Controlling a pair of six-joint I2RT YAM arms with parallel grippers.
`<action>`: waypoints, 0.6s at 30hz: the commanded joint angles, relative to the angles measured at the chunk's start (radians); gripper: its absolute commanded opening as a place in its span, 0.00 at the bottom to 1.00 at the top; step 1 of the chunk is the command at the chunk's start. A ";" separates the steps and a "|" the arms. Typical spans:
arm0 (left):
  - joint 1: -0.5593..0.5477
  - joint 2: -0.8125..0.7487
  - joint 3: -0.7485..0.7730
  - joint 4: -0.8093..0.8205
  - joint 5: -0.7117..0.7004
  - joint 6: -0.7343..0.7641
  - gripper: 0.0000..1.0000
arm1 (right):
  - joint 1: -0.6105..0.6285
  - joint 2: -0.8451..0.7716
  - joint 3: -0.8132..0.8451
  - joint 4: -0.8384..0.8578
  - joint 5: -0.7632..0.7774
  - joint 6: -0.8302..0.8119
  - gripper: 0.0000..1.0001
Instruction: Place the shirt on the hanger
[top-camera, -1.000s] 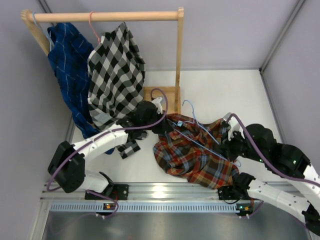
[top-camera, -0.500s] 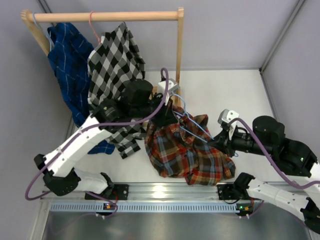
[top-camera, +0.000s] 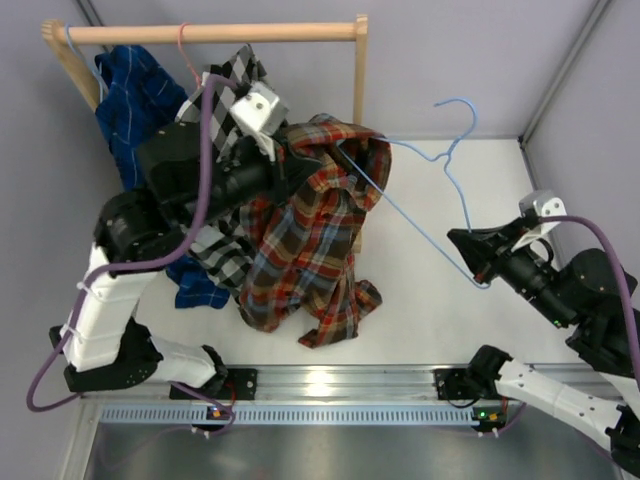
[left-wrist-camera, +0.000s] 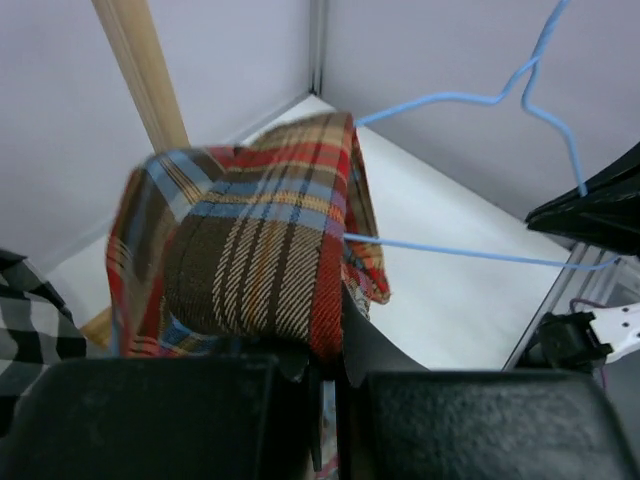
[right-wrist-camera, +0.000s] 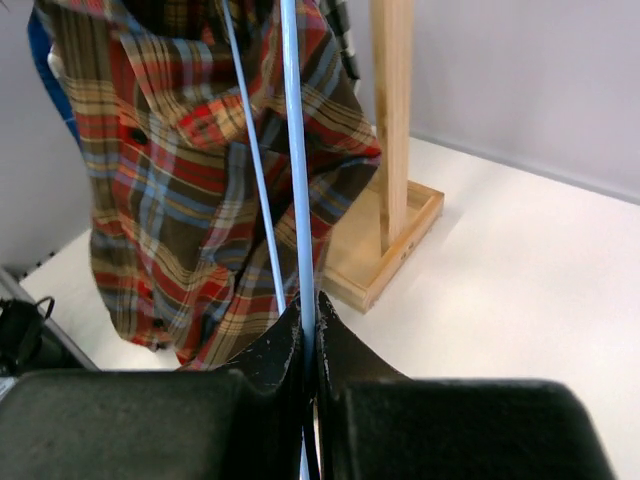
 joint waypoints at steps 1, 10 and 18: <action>-0.004 0.043 -0.254 0.127 0.021 -0.023 0.00 | -0.008 -0.001 -0.051 0.011 0.138 0.066 0.00; 0.050 0.074 -0.631 0.327 0.119 -0.092 0.00 | -0.008 -0.093 -0.058 -0.331 0.024 0.142 0.00; 0.097 0.045 -0.749 0.440 -0.051 -0.161 0.00 | -0.006 -0.038 -0.149 -0.230 -0.370 0.023 0.00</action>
